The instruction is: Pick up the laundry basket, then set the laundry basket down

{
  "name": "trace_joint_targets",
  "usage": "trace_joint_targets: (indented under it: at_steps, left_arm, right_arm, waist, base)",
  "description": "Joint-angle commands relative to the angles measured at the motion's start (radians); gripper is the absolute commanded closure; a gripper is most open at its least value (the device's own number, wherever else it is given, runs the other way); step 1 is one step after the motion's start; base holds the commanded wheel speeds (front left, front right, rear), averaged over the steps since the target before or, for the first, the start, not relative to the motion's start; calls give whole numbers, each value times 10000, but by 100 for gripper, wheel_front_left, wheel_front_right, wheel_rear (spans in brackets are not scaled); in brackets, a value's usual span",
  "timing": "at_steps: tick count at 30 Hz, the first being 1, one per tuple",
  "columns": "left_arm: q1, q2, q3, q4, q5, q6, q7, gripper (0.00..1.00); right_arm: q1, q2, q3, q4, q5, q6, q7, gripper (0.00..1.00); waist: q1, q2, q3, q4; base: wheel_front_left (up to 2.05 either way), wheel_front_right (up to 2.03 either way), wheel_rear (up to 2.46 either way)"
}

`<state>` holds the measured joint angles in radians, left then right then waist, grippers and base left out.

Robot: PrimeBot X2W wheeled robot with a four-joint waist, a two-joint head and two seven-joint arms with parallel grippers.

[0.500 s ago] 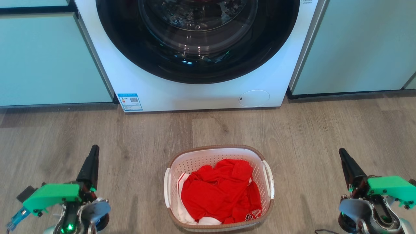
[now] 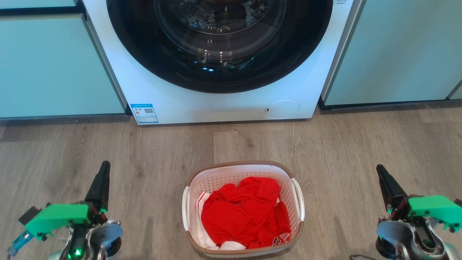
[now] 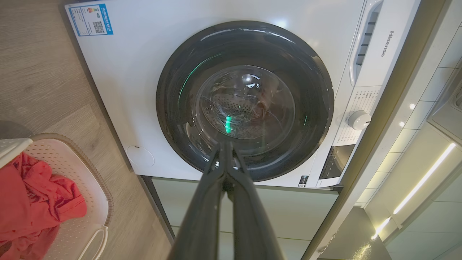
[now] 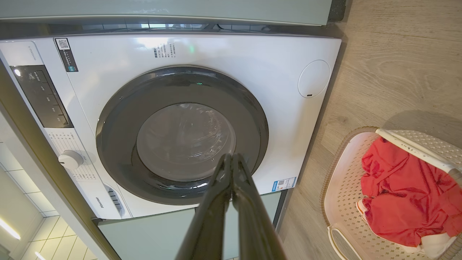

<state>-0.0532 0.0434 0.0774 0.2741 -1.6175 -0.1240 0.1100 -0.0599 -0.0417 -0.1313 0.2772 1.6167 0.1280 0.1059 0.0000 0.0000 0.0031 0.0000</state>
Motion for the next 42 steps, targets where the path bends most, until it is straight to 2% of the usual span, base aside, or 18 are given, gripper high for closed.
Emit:
trace_joint_targets:
  at_steps: [1, 35, 36, 42]
  left_arm:
    - [-548, 68, 362, -292, 87, -67, 31, 100]
    - [-548, 68, 362, -292, 87, -67, 31, 100]
    - [-1, 0, 0, 0, 0, 0, 0, 0]
    - [391, -76, -64, 538, 31, 10, -56, 0]
  right_arm:
    - [-480, -85, 177, -324, -79, 27, 71, 100]
    - [-480, -85, 177, -324, -79, 27, 71, 100]
    - [0, 0, 0, 0, 0, 0, 0, 0]
    - [304, 78, 119, 574, -18, 0, -59, 0]
  waist:
    - [0, 0, 0, 0]
    - [0, 0, 0, 0]
    - [0, 0, 0, 0]
    - [0, 0, 0, -1]
  base:
    - [0, 0, 0]
    - [0, 0, 0]
    - [0, 0, 0]
    - [0, 0, 0]
